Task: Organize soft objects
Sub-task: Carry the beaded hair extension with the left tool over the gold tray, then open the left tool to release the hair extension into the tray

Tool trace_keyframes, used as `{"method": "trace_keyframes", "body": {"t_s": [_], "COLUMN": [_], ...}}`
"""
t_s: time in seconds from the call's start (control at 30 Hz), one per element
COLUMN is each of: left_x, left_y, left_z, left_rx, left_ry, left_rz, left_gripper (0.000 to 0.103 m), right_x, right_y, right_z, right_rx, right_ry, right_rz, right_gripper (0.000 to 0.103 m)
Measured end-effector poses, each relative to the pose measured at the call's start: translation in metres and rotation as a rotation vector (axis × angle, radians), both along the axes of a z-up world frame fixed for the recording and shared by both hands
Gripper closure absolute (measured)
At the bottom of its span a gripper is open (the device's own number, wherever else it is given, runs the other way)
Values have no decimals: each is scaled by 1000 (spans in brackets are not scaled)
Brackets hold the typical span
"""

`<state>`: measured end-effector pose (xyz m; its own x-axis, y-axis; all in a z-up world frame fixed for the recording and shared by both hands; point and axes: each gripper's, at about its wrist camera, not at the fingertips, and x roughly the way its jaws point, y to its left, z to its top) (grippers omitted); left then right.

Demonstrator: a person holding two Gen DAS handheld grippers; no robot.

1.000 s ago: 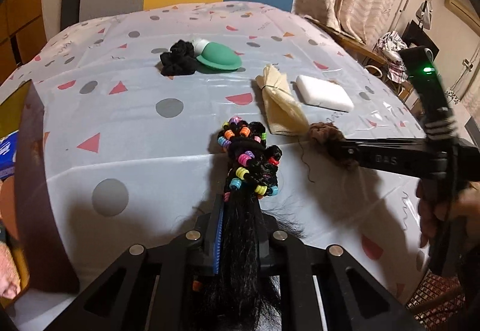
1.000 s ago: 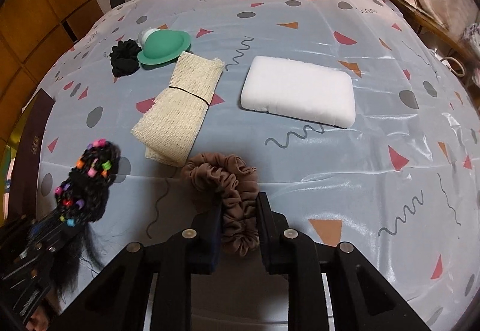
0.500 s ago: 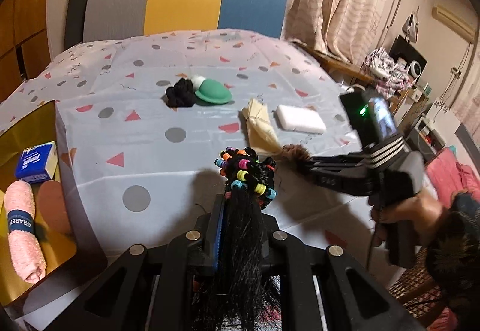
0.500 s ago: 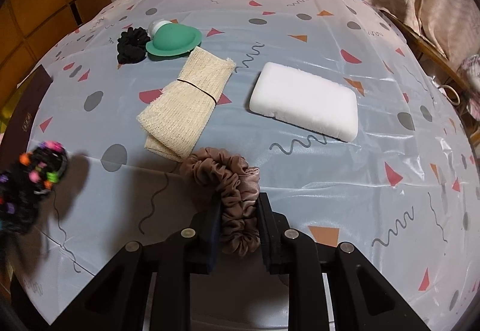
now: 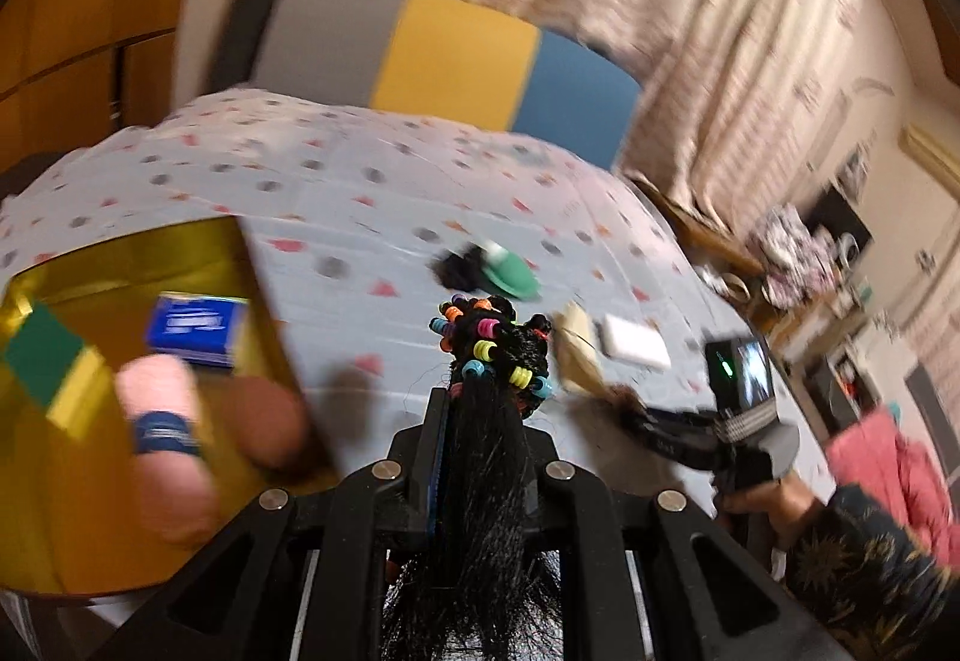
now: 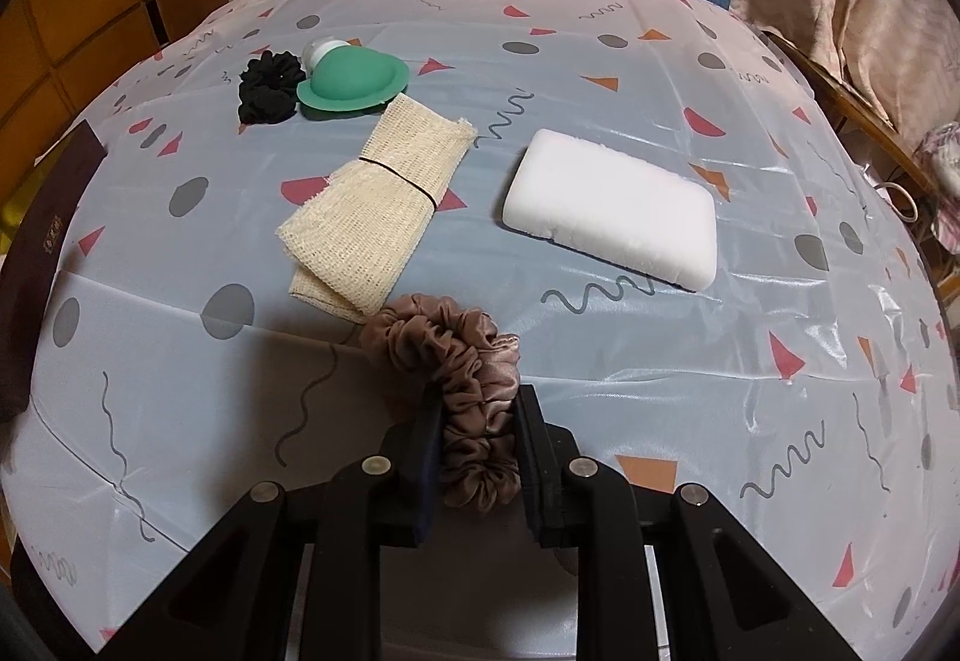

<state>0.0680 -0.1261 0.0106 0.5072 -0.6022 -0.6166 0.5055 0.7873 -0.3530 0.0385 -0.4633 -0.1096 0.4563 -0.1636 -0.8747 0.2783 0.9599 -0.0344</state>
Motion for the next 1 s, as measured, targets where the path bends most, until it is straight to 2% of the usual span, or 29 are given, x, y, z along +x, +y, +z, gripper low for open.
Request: {"method": "trace_keyframes", "body": {"t_s": [0.17,0.4,0.5,0.57,0.63,0.7,0.77,1.0], "left_x": [28,64,79,88,93,91,86,69], "left_y": [68,136,147,150,156,160,162,163], "left_z": [-5,-48,-67,-77,-84,-82,-75,-44], "left_rx": [2,102,182,225,263,256,261,214], "left_ry": [42,182,232,255,285,276,244,132], "left_rz": [170,313,341,350,401,413,440,477], "left_gripper": [90,90,89,83,81,80,74,73], "right_x": [0,1,0,0,0,1,1,1], "right_y": [1,1,1,1,1,0,0,1], "right_z": [0,1,1,1,1,1,1,0], "right_rx": [-6,-12,-12,-12,-11,-12,-13,-23], "right_ry": [3,6,6,5,5,5,5,4], "right_rz": [2,5,4,5,5,5,6,6], "right_gripper": [80,80,80,80,80,80,80,80]}}
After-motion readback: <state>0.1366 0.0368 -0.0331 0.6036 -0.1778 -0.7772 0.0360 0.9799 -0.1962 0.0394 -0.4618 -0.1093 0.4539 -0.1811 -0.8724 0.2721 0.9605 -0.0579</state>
